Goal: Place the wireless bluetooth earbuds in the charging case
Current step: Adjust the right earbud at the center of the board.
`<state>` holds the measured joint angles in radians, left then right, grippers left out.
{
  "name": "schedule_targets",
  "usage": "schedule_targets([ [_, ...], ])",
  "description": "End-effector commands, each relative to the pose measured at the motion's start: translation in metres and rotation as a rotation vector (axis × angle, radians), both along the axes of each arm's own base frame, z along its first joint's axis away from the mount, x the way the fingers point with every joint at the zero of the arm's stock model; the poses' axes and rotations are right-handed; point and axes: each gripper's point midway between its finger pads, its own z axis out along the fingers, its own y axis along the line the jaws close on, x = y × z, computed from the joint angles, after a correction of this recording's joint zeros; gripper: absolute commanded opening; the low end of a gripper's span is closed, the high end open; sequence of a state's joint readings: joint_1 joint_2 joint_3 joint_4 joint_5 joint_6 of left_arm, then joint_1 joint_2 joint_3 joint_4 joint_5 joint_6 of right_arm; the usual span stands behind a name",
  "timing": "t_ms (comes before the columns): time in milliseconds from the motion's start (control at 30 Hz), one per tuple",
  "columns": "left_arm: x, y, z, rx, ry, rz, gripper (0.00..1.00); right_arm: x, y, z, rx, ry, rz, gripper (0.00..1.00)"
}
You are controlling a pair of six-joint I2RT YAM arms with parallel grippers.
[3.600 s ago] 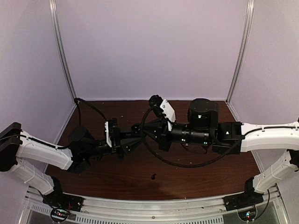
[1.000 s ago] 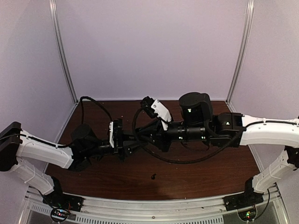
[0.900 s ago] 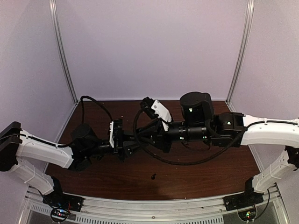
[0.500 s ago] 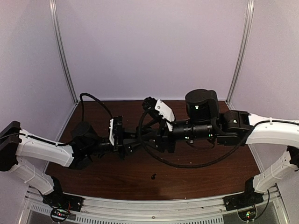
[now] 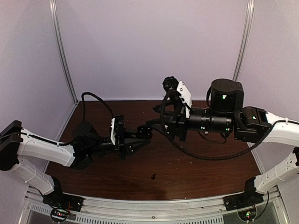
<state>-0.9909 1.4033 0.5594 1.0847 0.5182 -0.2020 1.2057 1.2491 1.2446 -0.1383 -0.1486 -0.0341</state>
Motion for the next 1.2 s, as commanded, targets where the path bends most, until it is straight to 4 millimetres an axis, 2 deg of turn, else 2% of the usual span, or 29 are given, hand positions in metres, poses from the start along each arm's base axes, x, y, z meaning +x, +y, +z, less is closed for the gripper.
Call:
schedule_targets([
  [0,0.014,0.011,0.015,-0.069,0.027,0.045,0.07,0.020,-0.028,0.020,0.086,-0.047,-0.144,0.66],
  [133,0.023,0.020,0.011,-0.064,0.055,0.093,0.07,0.040,-0.049,0.014,0.088,-0.021,-0.248,0.85],
  [200,0.029,0.027,0.008,-0.060,0.080,0.127,0.07,0.045,-0.052,0.001,0.065,0.036,-0.272,0.88],
  [333,0.038,0.042,0.000,-0.052,0.135,0.201,0.07,0.043,-0.046,-0.045,-0.051,0.114,-0.248,0.91],
  [433,0.042,0.054,-0.006,-0.037,0.163,0.253,0.07,0.022,-0.034,-0.088,-0.191,0.166,-0.113,0.92],
  [533,0.047,0.063,-0.012,-0.017,0.202,0.283,0.07,-0.005,-0.025,-0.126,-0.334,0.159,0.083,0.85],
  [600,0.048,0.068,-0.015,-0.010,0.225,0.293,0.07,-0.013,-0.022,-0.151,-0.413,0.144,0.153,0.81],
  [767,0.052,0.074,-0.020,-0.001,0.259,0.323,0.07,-0.010,-0.013,-0.214,-0.608,0.072,0.246,0.73],
  [933,0.055,0.078,-0.018,-0.001,0.274,0.337,0.07,-0.005,0.002,-0.267,-0.807,0.044,0.308,0.63],
  [1167,0.056,0.083,-0.018,-0.001,0.274,0.346,0.07,0.003,0.008,-0.308,-0.956,0.012,0.320,0.58],
])
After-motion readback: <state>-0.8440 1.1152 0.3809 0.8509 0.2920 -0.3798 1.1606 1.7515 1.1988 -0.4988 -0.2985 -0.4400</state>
